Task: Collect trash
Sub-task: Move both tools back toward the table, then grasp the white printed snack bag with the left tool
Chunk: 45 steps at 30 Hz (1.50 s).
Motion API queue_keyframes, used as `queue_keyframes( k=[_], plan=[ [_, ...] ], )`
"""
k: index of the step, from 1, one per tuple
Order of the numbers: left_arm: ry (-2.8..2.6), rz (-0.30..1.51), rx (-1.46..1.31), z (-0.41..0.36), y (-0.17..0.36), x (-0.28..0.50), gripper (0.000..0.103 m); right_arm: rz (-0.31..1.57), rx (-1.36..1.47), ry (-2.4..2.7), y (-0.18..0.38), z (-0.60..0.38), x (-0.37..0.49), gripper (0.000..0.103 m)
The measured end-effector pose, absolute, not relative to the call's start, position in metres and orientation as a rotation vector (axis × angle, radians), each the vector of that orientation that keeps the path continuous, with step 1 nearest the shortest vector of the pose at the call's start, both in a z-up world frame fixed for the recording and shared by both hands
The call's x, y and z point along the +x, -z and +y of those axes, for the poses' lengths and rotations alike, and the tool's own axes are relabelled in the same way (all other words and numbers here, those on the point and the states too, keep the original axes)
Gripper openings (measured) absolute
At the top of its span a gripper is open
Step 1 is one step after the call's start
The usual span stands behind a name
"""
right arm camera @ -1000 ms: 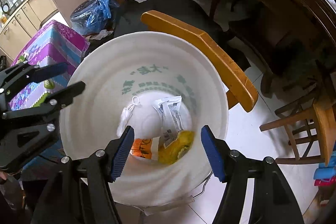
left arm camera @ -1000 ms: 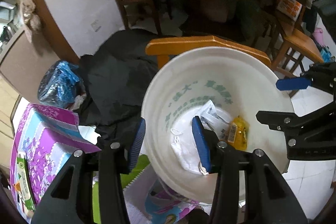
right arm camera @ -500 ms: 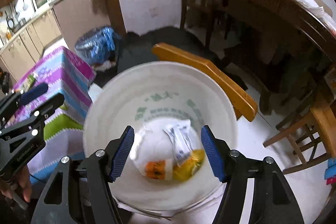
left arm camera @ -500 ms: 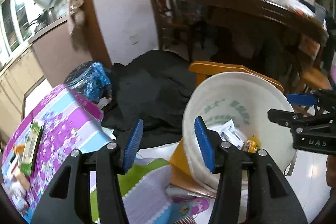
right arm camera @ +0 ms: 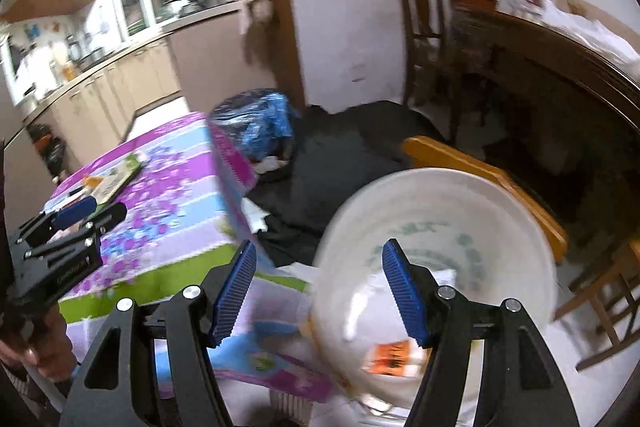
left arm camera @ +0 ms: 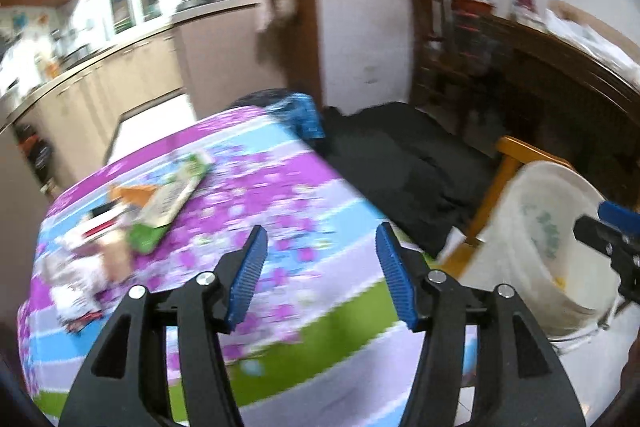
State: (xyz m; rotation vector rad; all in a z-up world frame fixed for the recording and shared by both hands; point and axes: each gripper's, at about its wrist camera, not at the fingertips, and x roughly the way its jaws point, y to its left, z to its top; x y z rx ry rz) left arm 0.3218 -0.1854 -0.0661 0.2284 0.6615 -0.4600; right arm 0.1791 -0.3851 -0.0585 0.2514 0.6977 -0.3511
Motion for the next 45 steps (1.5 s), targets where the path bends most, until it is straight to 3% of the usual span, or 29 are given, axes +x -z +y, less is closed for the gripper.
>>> queue_keyframes(
  k=[12, 20, 25, 45],
  plan=[
    [0.131, 0.668, 0.088, -0.027, 0.062, 0.346, 0.064, 0.722, 0.154, 0.126, 0.076, -0.266, 0.25, 0.066],
    [-0.076, 0.726, -0.076, 0.082, 0.081, 0.363, 0.084, 0.751, 0.134, 0.018, 0.09, -0.216, 0.297, 0.067],
    [-0.043, 0.755, -0.042, 0.081, 0.1, 0.38, 0.094, 0.774, 0.146, -0.02, 0.101, -0.196, 0.319, 0.067],
    [-0.1, 0.902, 0.018, 0.066, 0.153, 0.441, 0.094, 0.827, 0.13, -0.072, 0.119, -0.176, 0.348, 0.068]
  ],
)
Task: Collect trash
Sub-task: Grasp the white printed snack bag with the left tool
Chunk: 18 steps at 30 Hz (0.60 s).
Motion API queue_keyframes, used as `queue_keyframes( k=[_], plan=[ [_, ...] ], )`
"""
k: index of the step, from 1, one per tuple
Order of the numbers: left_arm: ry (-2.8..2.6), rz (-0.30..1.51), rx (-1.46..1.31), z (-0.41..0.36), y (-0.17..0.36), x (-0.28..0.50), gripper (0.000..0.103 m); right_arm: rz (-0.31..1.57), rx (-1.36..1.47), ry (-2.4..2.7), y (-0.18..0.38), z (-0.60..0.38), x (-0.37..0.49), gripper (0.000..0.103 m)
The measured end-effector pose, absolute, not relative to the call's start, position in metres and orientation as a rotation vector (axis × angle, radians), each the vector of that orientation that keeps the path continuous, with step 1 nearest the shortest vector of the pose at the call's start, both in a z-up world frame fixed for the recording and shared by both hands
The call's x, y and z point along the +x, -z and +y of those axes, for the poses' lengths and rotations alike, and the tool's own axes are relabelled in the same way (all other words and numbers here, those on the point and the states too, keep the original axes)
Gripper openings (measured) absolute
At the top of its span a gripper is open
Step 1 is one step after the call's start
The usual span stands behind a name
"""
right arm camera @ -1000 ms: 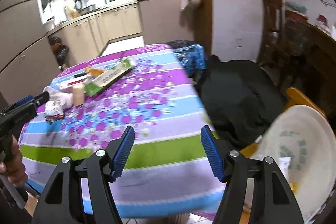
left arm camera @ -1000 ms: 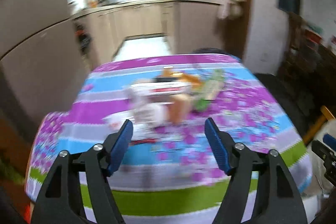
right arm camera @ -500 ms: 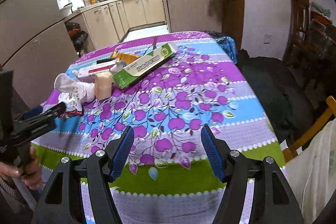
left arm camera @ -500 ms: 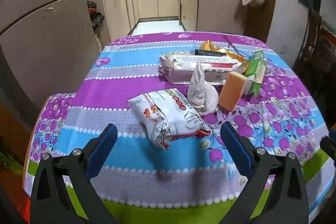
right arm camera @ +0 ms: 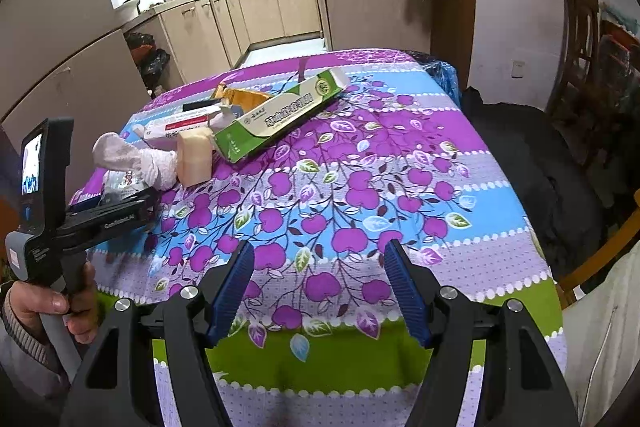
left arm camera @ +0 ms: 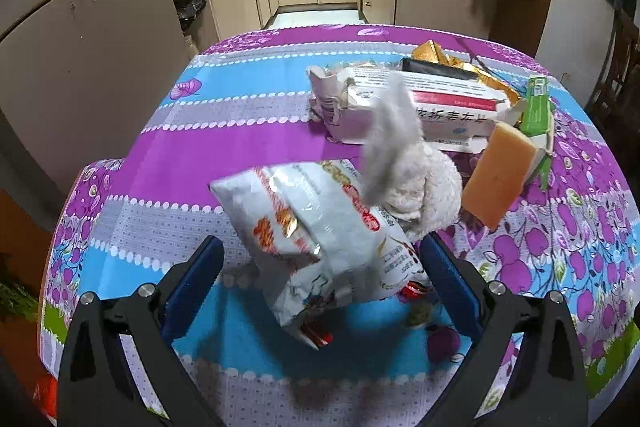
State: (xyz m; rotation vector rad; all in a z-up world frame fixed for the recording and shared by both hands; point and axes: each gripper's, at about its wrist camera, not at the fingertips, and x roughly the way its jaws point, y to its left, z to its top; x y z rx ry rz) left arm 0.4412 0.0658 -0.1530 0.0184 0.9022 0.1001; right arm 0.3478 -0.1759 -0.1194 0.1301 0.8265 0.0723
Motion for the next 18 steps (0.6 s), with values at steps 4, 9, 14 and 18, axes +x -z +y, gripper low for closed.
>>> queue_keyframes(
  k=[4, 9, 14, 18],
  plan=[
    [-0.086, 0.911, -0.007, 0.073, 0.154, 0.442, 0.069, 0.823, 0.118, -0.106, 0.119, -0.167, 0.352, 0.068],
    [-0.064, 0.904, -0.036, 0.09, 0.15, 0.431, 0.057, 0.82, 0.097, -0.176, 0.12, -0.151, 0.36, 0.068],
    [-0.067, 0.889, -0.053, 0.117, 0.146, 0.407, 0.055, 0.828, 0.094, -0.245, 0.125, -0.134, 0.372, 0.067],
    [-0.106, 0.846, -0.078, 0.142, 0.141, 0.396, 0.054, 0.809, 0.134, -0.238, 0.123, -0.131, 0.391, 0.066]
  ],
)
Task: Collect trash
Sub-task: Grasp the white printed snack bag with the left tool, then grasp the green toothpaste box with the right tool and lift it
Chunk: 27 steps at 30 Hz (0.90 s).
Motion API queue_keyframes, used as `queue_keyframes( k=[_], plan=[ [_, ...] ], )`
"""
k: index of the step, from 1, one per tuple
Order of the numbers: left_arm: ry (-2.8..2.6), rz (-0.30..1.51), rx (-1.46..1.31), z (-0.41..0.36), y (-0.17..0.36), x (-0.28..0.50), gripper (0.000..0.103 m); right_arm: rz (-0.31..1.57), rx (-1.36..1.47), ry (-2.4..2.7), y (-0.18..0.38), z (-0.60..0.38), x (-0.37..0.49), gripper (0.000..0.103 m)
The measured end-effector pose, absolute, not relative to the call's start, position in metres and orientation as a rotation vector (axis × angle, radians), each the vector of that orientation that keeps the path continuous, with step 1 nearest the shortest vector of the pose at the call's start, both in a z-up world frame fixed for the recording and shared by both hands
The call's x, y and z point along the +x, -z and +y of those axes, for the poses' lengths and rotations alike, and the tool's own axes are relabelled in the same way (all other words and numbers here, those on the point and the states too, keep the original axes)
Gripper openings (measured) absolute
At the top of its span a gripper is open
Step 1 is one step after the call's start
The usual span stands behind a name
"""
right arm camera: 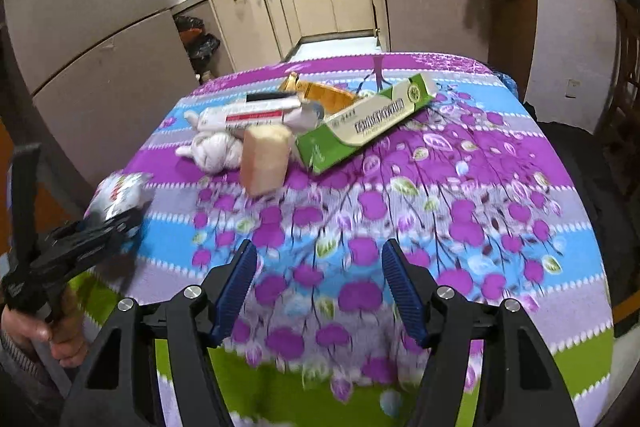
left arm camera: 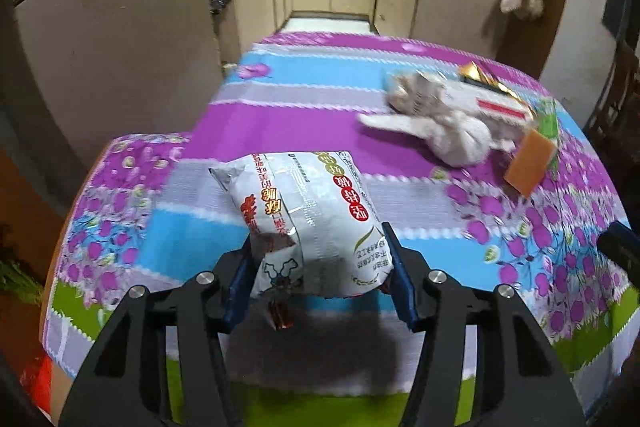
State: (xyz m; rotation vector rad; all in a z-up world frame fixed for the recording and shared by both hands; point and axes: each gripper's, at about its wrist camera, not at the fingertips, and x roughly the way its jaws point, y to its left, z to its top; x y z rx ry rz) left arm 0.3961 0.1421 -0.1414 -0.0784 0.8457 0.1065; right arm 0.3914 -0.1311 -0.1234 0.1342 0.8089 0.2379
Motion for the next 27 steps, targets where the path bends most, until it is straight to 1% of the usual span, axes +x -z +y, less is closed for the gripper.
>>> queue_keyframes(
  k=[2, 4, 10, 14, 18, 21, 24, 27],
  plan=[
    [-0.118, 0.838, -0.086, 0.149, 0.144, 0.398, 0.054, 0.8, 0.227, -0.21, 0.121, -0.139, 0.413, 0.066],
    [-0.12, 0.87, -0.103, 0.155, 0.154, 0.402, 0.054, 0.806, 0.317, -0.199, 0.121, -0.147, 0.432, 0.066],
    [-0.097, 0.868, -0.14, 0.161, 0.154, 0.403, 0.054, 0.829, 0.636, -0.147, 0.136, -0.161, 0.49, 0.066],
    [-0.086, 0.865, -0.152, 0.163, 0.153, 0.403, 0.054, 0.821, 0.697, -0.12, 0.145, -0.156, 0.51, 0.064],
    [-0.085, 0.866, -0.149, 0.163, 0.153, 0.403, 0.055, 0.848, 0.697, -0.068, 0.148, -0.151, 0.514, 0.056],
    [-0.082, 0.864, -0.154, 0.163, 0.153, 0.402, 0.055, 0.841, 0.769, -0.007, 0.151, -0.16, 0.503, 0.056],
    [-0.085, 0.866, -0.149, 0.163, 0.153, 0.403, 0.055, 0.864, 0.706, 0.022, 0.154, -0.156, 0.504, 0.056],
    [-0.087, 0.866, -0.149, 0.163, 0.153, 0.402, 0.056, 0.843, 0.661, 0.021, 0.154, -0.147, 0.507, 0.056]
  ],
)
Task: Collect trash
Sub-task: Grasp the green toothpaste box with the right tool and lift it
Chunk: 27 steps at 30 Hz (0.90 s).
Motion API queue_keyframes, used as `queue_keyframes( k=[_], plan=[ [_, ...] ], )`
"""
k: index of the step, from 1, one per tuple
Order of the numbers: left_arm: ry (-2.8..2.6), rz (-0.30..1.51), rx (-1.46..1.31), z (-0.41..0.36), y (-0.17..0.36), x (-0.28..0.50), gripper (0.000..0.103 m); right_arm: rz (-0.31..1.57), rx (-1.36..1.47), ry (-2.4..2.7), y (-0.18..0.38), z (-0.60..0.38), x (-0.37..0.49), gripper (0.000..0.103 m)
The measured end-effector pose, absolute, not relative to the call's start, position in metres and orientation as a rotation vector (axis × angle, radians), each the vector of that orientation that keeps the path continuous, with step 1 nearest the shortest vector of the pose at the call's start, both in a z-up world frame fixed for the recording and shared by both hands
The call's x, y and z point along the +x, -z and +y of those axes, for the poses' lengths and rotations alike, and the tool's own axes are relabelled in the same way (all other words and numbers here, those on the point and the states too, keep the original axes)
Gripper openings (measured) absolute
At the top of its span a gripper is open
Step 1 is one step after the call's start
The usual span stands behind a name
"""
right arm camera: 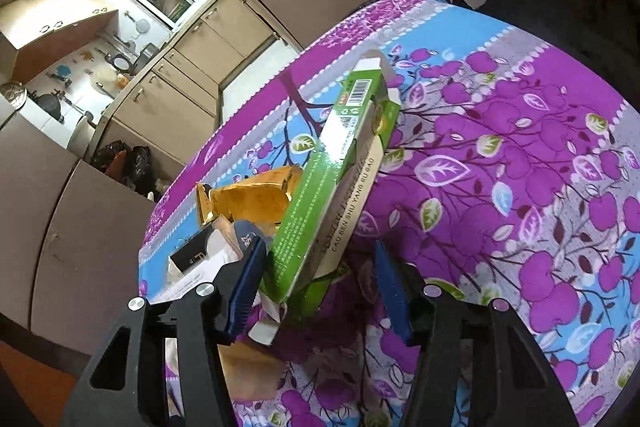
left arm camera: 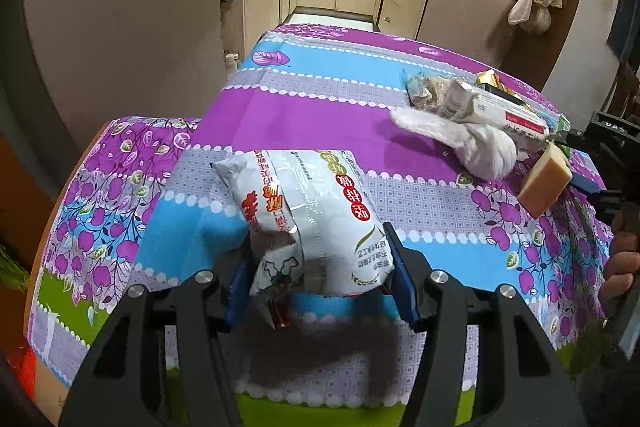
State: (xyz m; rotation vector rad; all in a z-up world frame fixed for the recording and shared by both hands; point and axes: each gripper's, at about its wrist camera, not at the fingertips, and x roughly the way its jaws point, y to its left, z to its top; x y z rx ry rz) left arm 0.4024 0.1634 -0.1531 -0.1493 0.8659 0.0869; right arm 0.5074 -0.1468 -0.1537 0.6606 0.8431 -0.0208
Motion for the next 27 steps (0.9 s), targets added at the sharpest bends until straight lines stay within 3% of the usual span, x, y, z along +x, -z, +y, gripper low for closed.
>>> queue_keyframes(
  k=[8, 16, 20, 23, 27],
  plan=[
    [-0.096, 0.87, -0.134, 0.161, 0.153, 0.403, 0.056, 0.831, 0.69, -0.048, 0.16, -0.147, 0.515, 0.053],
    [-0.096, 0.87, -0.133, 0.162, 0.153, 0.403, 0.057, 0.825, 0.649, -0.138, 0.157, -0.15, 0.509, 0.038],
    [-0.09, 0.869, -0.141, 0.162, 0.153, 0.403, 0.057, 0.843, 0.425, -0.199, 0.121, -0.157, 0.468, 0.037],
    [-0.094, 0.877, -0.108, 0.158, 0.153, 0.404, 0.057, 0.896, 0.09, -0.199, 0.095, -0.153, 0.422, 0.037],
    [-0.086, 0.882, -0.079, 0.154, 0.153, 0.401, 0.057, 1.005, -0.248, -0.185, 0.103, -0.145, 0.363, 0.037]
  ],
)
